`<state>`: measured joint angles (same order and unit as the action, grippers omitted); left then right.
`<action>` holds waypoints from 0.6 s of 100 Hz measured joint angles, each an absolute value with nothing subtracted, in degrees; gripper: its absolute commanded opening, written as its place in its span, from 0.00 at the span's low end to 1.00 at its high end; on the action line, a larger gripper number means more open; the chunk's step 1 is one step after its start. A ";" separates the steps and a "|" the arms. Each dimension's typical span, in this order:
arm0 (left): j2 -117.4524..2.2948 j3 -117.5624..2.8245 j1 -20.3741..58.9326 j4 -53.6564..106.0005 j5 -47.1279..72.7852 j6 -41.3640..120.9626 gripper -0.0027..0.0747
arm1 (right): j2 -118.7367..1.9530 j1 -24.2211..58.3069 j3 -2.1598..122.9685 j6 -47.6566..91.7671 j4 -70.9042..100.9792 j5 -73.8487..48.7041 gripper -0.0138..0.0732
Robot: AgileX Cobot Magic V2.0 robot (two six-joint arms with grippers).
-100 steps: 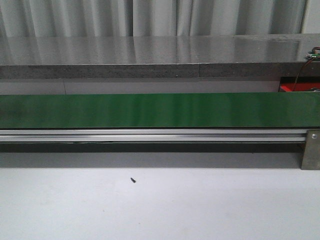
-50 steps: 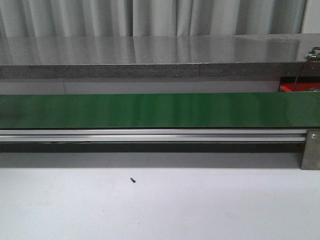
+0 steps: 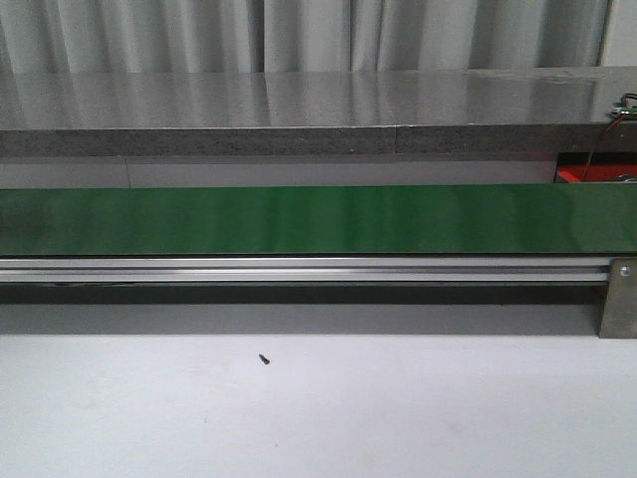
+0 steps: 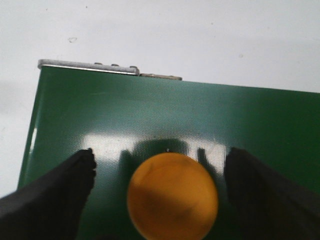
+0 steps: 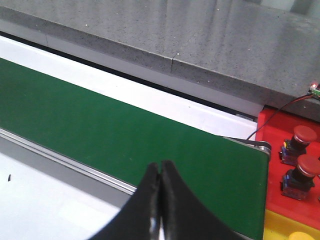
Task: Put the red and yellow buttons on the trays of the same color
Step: 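Set the yellow button on the belt's near end and release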
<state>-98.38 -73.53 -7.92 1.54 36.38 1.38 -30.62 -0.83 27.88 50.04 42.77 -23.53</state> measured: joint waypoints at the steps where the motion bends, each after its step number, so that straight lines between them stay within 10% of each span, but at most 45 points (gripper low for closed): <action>1: -98.27 -73.53 -7.92 1.65 36.38 1.50 0.87 | -30.62 -0.83 27.88 50.04 42.77 -23.53 0.08; 60: -95.70 -85.88 -17.81 1.41 36.60 1.88 0.86 | -30.62 -0.83 27.88 50.04 42.77 -23.53 0.08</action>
